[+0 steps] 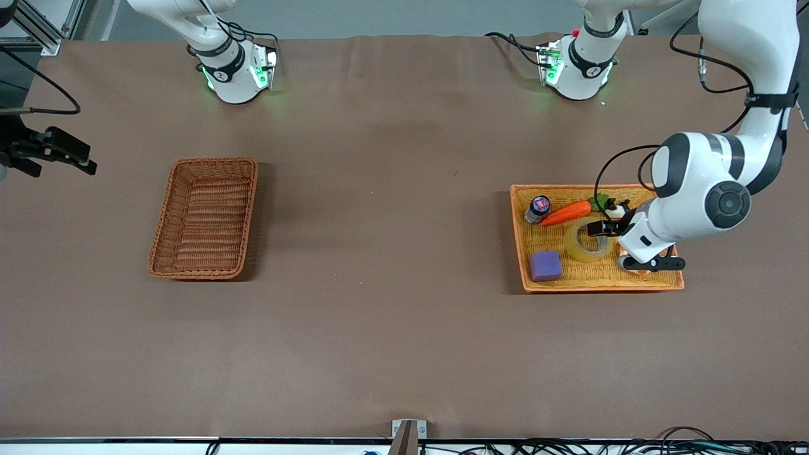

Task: Move tape to another basket
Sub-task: 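Reach the left gripper down over the tape roll in the tray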

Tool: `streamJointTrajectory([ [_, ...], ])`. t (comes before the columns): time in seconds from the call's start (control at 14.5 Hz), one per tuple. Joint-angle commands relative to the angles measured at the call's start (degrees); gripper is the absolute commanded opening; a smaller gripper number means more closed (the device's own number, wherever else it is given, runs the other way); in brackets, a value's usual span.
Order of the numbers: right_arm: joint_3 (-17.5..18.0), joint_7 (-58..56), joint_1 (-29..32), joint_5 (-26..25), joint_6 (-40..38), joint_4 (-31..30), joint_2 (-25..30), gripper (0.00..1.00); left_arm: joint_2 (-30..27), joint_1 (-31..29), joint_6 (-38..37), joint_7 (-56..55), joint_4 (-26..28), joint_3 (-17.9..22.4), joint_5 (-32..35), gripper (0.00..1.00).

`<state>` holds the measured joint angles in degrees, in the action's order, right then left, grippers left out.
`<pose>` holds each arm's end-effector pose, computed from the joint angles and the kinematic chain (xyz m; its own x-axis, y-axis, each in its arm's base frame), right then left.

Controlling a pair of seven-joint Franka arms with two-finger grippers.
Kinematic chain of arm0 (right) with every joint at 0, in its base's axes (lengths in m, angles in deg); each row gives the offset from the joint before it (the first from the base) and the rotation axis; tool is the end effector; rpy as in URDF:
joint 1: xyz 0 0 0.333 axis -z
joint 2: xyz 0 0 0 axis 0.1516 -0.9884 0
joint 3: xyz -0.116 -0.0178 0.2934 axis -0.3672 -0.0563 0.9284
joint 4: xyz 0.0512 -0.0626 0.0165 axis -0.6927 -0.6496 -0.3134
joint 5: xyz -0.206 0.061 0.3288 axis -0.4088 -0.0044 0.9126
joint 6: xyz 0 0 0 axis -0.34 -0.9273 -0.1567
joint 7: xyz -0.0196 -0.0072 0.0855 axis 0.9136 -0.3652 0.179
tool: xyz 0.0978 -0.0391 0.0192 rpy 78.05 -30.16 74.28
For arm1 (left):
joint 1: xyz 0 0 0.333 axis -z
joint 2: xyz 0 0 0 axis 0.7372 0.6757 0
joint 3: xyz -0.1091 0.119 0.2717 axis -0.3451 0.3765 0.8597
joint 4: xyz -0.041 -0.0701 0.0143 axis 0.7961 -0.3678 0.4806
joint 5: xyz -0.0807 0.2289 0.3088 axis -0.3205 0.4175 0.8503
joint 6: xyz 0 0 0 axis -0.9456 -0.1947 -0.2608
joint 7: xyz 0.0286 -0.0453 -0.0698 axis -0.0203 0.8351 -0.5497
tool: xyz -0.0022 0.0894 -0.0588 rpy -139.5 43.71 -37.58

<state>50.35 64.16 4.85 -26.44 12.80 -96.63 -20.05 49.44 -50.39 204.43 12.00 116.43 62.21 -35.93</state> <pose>0.5451 -0.0305 0.6200 0.9998 0.0173 -0.0018 0.0173 -0.9996 -0.0226 0.5818 -0.0496 0.2875 0.9799 -0.0222 -0.1984 -0.0172 -0.9995 0.0269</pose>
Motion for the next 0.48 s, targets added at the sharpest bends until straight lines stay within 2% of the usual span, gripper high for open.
streamJointTrajectory([
  [0.0,0.8,0.6,0.8,-0.3,2.8,-1.9,0.8,1.0,2.2,-0.5,3.0,0.7,0.9,-0.1,2.5,1.0],
  [0.41,0.9,0.6,0.4,-0.2,3.5,-1.9,0.5,1.0,5.8,-0.6,3.0,0.7,1.0,0.0,2.9,1.0],
])
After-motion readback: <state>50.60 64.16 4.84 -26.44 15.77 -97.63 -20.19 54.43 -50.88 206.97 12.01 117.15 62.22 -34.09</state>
